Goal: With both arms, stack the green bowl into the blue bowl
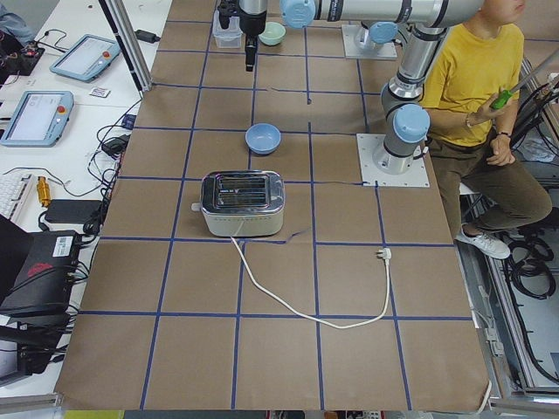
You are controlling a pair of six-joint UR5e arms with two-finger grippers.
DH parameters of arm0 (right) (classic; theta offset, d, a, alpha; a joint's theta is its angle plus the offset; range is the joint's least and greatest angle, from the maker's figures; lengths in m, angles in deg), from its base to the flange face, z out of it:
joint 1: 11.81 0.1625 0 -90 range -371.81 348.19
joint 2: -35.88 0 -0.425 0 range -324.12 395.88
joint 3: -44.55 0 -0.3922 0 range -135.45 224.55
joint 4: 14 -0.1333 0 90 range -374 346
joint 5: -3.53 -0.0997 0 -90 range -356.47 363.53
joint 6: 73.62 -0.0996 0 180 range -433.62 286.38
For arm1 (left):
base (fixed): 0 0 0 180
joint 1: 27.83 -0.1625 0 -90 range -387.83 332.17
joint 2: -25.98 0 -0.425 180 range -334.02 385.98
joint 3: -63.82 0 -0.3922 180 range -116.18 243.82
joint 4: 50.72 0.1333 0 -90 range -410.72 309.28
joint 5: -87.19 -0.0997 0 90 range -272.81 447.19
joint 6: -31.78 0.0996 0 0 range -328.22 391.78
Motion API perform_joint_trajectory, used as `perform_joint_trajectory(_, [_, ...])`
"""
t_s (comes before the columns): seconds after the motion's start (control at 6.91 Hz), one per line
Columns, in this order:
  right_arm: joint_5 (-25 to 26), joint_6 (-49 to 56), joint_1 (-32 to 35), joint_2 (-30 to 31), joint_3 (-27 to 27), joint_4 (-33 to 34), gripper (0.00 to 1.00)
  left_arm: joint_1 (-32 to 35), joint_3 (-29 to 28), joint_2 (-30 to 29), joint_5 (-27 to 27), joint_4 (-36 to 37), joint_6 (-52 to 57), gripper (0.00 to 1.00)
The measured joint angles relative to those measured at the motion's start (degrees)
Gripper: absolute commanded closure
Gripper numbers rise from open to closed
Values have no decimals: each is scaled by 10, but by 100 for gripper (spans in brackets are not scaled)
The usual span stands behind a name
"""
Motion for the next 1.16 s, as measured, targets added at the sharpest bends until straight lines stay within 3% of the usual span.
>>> perform_joint_trajectory(1.16, [0, -1, 0, 0, 0, -3, 0, 2, 2, 1, -3, 3, 2, 0])
